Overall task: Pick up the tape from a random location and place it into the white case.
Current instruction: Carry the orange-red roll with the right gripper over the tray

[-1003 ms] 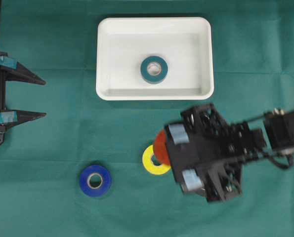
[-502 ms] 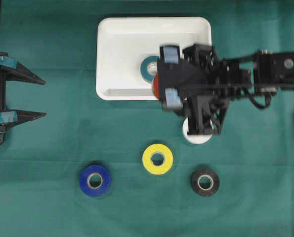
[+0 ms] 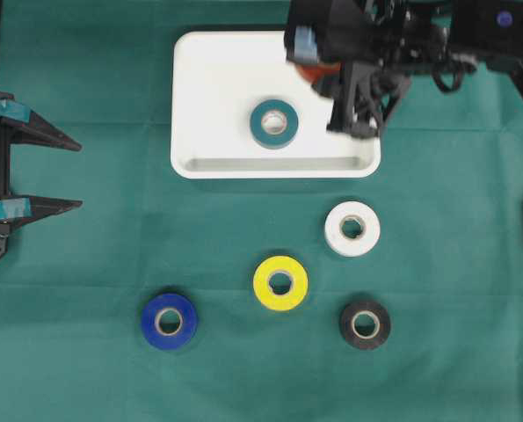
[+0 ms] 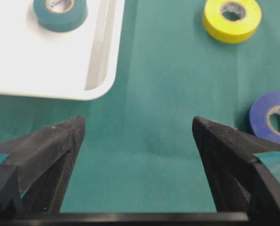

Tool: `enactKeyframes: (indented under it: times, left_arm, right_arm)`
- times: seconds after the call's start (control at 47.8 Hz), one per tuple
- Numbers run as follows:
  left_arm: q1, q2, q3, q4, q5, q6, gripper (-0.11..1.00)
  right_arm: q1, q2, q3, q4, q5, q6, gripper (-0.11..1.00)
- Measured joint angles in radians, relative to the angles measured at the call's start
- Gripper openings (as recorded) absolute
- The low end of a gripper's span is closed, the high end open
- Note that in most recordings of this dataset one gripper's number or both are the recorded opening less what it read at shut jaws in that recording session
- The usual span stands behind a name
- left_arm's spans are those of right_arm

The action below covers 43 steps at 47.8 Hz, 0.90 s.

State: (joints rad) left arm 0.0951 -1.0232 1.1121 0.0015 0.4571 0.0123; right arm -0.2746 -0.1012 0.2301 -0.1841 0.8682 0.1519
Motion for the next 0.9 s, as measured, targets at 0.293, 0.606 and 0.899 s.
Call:
enactKeyframes:
  times: [0.293, 0.606, 0.899]
  left_arm:
    - [0.000, 0.000, 0.002, 0.000, -0.002, 0.000, 0.97]
    - [0.000, 0.000, 0.002, 0.002, 0.000, 0.000, 0.97]
    - [0.000, -0.002, 0.002, 0.000, 0.000, 0.000, 0.97]
  right_arm:
    - [-0.032, 0.005, 0.000, -0.002, -0.006, -0.002, 0.32]
    - [-0.037, 0.005, 0.008, 0.000, -0.008, -0.002, 0.32]
    - [-0.035, 0.005, 0.014, -0.002, -0.006, -0.002, 0.32]
